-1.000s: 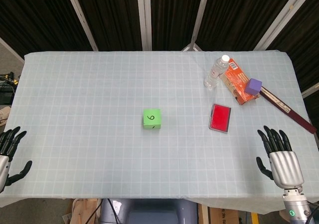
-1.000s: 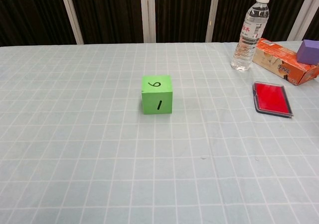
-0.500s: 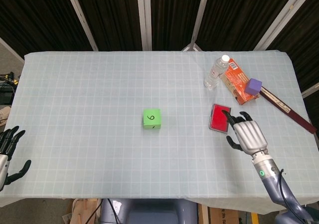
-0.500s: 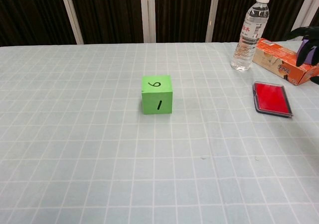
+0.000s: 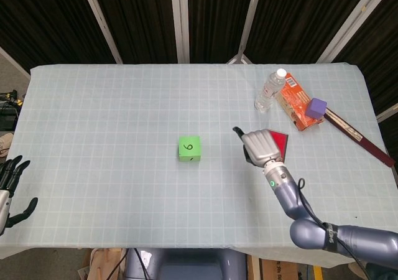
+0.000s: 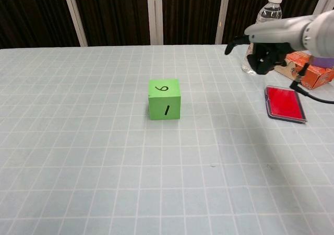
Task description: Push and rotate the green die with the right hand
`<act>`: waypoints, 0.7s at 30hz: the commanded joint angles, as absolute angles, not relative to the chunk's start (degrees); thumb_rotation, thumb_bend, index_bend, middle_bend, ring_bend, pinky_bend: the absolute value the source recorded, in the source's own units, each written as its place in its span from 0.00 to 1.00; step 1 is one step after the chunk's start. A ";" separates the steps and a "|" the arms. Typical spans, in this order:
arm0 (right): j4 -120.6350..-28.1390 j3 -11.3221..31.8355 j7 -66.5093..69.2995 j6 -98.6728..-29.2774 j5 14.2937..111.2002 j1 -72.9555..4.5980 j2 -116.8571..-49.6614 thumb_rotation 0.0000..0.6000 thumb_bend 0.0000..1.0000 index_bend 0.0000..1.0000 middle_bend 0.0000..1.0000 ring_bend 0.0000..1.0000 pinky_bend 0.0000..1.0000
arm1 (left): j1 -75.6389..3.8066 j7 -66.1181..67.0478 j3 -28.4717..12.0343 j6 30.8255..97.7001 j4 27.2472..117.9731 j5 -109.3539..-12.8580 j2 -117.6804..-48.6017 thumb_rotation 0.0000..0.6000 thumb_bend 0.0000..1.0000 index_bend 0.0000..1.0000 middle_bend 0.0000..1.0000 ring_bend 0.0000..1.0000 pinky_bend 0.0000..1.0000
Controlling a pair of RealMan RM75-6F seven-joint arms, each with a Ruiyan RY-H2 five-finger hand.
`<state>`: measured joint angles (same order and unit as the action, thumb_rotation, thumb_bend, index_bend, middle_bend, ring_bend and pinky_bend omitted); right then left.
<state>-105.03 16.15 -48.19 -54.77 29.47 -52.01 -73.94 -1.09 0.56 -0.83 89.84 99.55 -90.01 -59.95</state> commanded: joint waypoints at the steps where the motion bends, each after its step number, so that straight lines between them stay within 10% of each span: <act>1: -102.96 16.10 -57.85 -56.02 15.67 -62.57 -78.59 1.00 0.88 0.17 0.85 0.82 0.71 | -1.23 0.68 -0.97 89.60 99.66 -89.73 -59.93 1.00 0.43 0.10 0.00 0.00 0.04; 21: -96.60 17.43 -70.00 -60.55 -7.53 -80.74 -85.89 1.00 0.90 0.17 0.85 0.82 0.71 | -1.66 0.73 -1.52 88.45 99.80 -87.77 -59.74 1.00 0.43 0.10 0.00 0.00 0.04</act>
<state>-97.87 16.63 -69.31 -60.93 -5.95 -79.50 -84.99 -1.67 0.78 -1.48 88.45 99.80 -87.82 -59.76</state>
